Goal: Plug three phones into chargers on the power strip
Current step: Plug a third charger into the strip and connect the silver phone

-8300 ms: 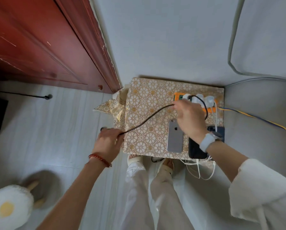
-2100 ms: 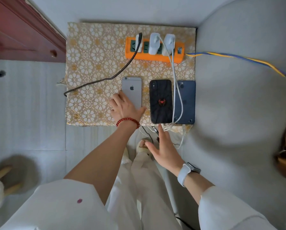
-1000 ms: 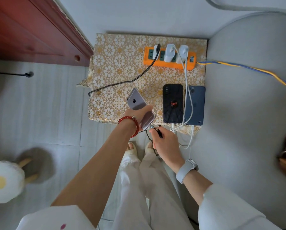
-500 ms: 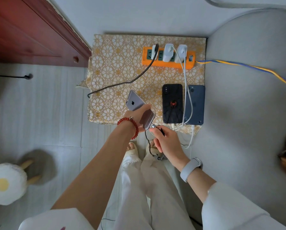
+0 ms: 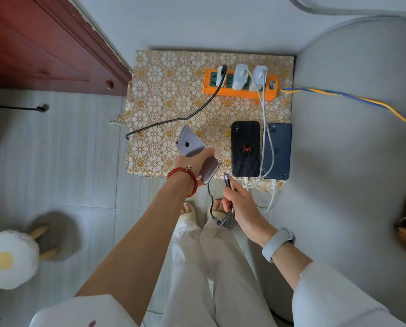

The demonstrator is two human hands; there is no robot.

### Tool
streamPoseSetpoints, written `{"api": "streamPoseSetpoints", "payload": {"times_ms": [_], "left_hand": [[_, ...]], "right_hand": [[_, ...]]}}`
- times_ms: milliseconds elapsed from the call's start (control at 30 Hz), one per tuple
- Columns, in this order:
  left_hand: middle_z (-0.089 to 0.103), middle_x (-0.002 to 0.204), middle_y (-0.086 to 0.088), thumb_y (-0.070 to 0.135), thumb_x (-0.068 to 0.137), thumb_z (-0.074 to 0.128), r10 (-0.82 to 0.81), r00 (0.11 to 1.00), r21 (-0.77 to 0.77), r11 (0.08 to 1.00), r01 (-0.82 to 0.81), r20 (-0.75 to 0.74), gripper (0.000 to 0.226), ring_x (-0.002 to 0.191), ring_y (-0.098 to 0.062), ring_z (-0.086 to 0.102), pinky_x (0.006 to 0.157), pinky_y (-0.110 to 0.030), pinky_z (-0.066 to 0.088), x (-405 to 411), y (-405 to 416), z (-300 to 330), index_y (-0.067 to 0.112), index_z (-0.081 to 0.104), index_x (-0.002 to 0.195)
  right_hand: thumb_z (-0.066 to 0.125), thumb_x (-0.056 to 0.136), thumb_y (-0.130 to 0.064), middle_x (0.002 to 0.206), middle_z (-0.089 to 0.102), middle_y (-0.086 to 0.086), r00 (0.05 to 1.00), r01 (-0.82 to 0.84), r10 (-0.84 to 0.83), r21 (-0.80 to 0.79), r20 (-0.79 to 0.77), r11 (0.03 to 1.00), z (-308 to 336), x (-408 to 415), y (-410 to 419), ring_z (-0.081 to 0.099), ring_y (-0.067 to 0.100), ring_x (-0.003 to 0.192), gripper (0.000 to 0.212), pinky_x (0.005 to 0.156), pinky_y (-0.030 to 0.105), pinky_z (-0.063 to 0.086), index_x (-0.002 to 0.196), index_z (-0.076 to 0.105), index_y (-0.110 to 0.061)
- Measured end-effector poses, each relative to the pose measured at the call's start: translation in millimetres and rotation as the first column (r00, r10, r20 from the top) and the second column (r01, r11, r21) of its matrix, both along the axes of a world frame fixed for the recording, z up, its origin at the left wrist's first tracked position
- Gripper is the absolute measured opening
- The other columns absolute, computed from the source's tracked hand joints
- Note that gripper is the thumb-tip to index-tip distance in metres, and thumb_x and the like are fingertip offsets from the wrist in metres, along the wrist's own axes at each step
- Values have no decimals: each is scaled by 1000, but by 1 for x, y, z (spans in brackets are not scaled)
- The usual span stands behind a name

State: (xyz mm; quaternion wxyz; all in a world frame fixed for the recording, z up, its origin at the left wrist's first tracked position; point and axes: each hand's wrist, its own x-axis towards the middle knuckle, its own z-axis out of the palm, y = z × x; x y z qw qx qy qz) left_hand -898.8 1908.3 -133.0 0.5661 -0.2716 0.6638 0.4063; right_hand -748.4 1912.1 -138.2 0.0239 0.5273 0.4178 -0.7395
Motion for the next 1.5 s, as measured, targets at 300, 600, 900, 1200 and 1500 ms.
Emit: {"api": "streamPoseSetpoints", "payload": {"times_ms": [300,600,900,1200,1500], "left_hand": [[56,123,-18,19,65,80,6,1000,7,1000,-6,-3,74,106,-33,59,89,-49,51,0,-7,1,6,42,126],[59,120,-18,20,62,82,30,1000,28,999,-29,-11,74,104,-34,60,89,-52,51,6,-12,0,4,44,124],[56,119,-18,17,55,84,102,995,58,993,-102,5,84,103,-36,59,87,-53,52,8,-13,3,5,40,125],[56,119,-17,22,61,82,8,1000,16,1000,-8,-23,75,101,-33,60,83,-51,54,9,-16,1,5,43,122],[54,119,-16,25,61,82,-38,996,-19,999,36,-81,79,98,-31,60,69,-41,56,8,-14,2,4,38,125]], "right_hand": [[35,98,-26,108,66,20,796,-604,420,521,436,603,7,8,1,60,37,102,44,83,39,44,135,35,-5],[31,98,-19,65,43,-9,912,-404,329,391,245,827,18,-5,-5,44,6,58,20,59,19,35,107,45,-8],[39,93,-9,66,63,24,845,-535,401,583,355,611,18,-7,-7,56,40,63,25,72,50,47,70,49,-7],[39,91,-7,63,60,26,883,-470,369,517,292,715,21,-12,-3,52,45,59,27,68,51,48,65,45,0],[42,89,-9,47,54,0,902,-426,352,382,249,820,16,-15,-2,44,10,36,35,54,30,41,55,46,-4]]}}
